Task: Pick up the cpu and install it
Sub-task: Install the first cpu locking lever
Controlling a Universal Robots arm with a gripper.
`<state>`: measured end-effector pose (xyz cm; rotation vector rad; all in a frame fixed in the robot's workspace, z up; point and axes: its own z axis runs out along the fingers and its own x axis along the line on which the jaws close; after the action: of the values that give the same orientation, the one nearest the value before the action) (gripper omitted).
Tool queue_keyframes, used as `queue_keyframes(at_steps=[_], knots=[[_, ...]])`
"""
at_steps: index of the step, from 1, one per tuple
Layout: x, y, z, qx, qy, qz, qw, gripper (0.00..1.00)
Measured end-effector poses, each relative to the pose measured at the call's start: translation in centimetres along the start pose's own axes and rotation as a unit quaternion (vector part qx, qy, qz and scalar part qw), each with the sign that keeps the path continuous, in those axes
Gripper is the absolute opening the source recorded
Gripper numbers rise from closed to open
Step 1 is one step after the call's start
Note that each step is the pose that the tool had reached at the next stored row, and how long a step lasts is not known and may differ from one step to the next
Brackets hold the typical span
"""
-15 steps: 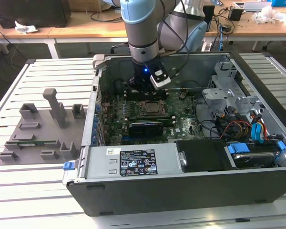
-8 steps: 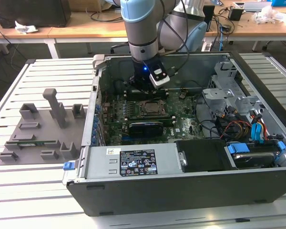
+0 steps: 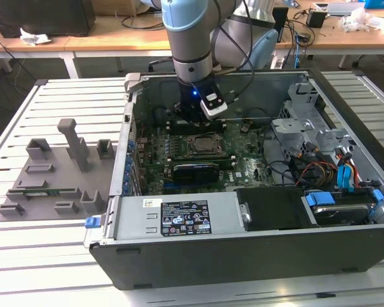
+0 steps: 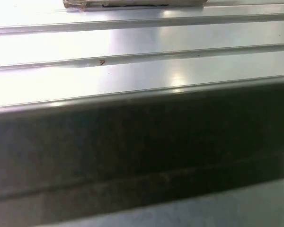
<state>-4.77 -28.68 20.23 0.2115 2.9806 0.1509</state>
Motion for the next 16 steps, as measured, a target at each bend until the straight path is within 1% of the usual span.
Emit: queue_keyframes(at_steps=[9,13,14,15,16], knots=[[-0.34,0.03,0.19,0.0041,-0.0032,0.028,0.9996,0.11],[-0.58,0.05,0.39,0.0066,-0.0053,0.046,0.9989,0.11],[-0.58,0.05,0.4,0.0062,-0.0053,0.048,0.9988,0.11],[-0.59,0.05,0.42,0.0037,-0.0049,0.048,0.9988,0.11],[-0.61,0.04,0.43,0.0002,-0.0042,0.049,0.9988,0.11]])
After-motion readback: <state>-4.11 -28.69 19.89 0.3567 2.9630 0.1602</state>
